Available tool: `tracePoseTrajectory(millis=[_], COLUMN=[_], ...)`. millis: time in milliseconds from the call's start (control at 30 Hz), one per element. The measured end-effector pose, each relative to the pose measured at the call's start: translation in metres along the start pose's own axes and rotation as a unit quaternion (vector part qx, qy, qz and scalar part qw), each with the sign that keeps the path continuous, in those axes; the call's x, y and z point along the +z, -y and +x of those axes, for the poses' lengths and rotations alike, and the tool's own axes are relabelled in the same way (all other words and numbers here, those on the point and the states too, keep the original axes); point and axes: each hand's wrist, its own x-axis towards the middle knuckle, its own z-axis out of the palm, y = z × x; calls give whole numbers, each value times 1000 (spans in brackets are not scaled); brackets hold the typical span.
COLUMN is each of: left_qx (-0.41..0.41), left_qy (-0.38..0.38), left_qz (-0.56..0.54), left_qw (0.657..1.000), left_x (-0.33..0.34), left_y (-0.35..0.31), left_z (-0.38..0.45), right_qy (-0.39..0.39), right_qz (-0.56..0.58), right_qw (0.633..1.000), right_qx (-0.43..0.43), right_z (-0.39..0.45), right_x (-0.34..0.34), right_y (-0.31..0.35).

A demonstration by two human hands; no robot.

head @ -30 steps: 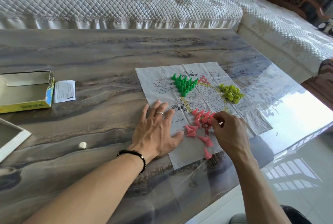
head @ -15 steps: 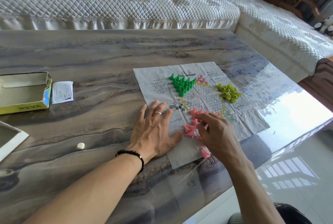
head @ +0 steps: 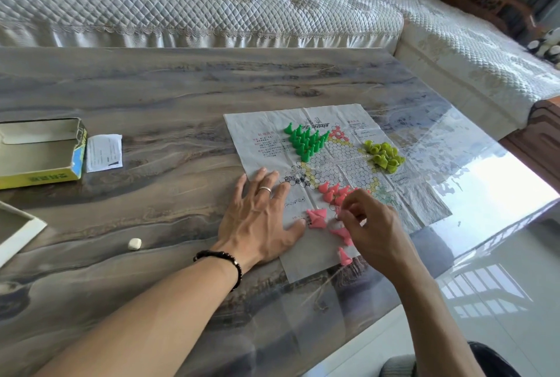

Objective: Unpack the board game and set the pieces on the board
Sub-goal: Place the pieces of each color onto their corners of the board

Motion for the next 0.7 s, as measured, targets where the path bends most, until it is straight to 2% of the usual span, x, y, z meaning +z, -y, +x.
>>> tracePoseTrajectory(millis=[267, 433, 600, 700], left_qx=[-1, 1, 3, 2], left_qy=[-3, -1, -1, -3], left_qz=[-9, -8, -7, -9], left_qw=[1000, 1000, 1000, 1000], left_x=[0, -1, -2, -2], left_y=[-1, -1, -1, -1], left_z=[-1, -2, -1, -2], right_qy=[-44, -60, -12, -22], right_qz=[5, -37, -53, -23], right_qw=[994, 992, 990, 988], right_qx=[104, 108, 130, 152], right_z=[-9, -9, -6, -8], right_x=[-13, -15, -13, -15], right_y=[-10, -14, -22, -23])
